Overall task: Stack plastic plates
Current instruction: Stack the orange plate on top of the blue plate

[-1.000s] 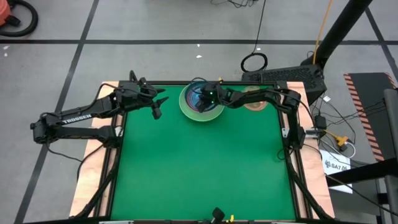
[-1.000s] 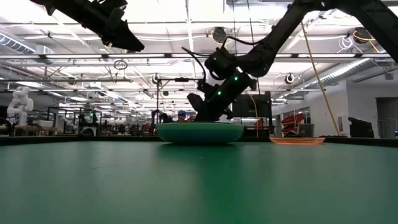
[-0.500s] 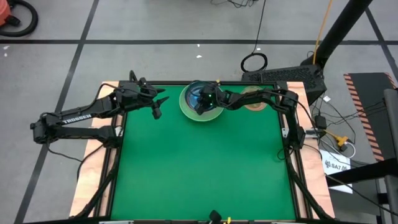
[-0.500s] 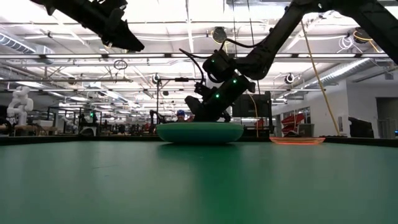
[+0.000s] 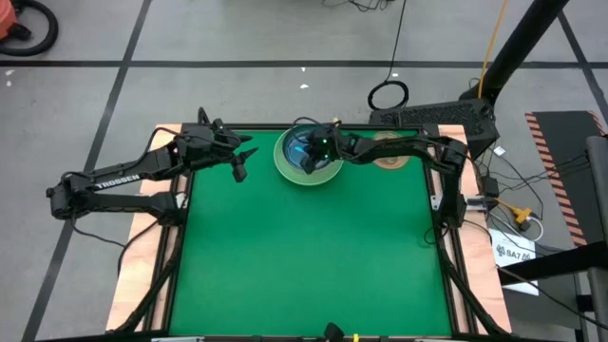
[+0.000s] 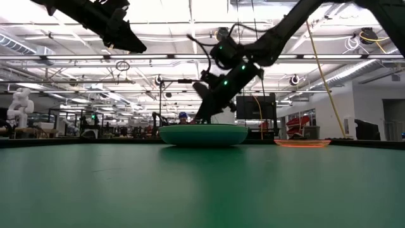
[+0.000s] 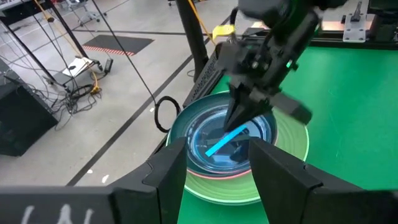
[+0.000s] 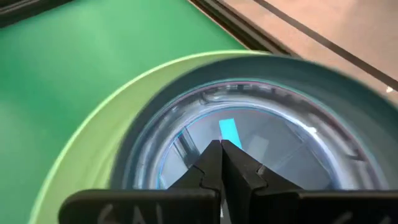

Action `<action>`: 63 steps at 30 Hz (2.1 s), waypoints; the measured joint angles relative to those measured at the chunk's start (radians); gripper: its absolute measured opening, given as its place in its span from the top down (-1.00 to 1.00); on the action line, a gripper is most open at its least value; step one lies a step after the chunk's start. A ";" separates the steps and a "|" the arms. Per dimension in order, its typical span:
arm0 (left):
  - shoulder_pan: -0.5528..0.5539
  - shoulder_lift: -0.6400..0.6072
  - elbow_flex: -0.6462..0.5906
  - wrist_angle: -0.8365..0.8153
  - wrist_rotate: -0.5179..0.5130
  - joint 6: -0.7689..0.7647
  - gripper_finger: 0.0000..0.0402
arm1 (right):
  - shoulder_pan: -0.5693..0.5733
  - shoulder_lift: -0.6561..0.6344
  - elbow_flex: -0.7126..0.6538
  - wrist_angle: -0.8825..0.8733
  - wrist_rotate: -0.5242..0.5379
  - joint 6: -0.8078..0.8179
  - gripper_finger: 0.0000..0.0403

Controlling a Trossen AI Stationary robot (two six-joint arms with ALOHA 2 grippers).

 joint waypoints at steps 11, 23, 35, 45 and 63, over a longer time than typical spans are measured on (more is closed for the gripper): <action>0.000 0.000 0.000 -0.031 0.000 -0.020 0.11 | -0.063 -0.232 0.000 -0.529 0.003 0.009 0.96; 0.000 0.000 0.000 -0.029 0.000 -0.027 0.11 | -0.269 -0.269 -0.062 -0.906 0.003 0.062 0.48; 0.000 0.000 0.000 -0.027 0.000 -0.028 0.11 | -0.295 -0.269 -0.249 -0.753 0.008 0.112 0.21; 0.000 0.000 0.000 -0.026 0.000 -0.027 0.11 | -0.295 -0.267 -0.290 -0.666 0.112 0.077 0.36; 0.000 0.000 0.000 -0.029 0.000 -0.014 0.11 | -0.271 -0.256 -0.290 -0.634 0.119 0.045 0.96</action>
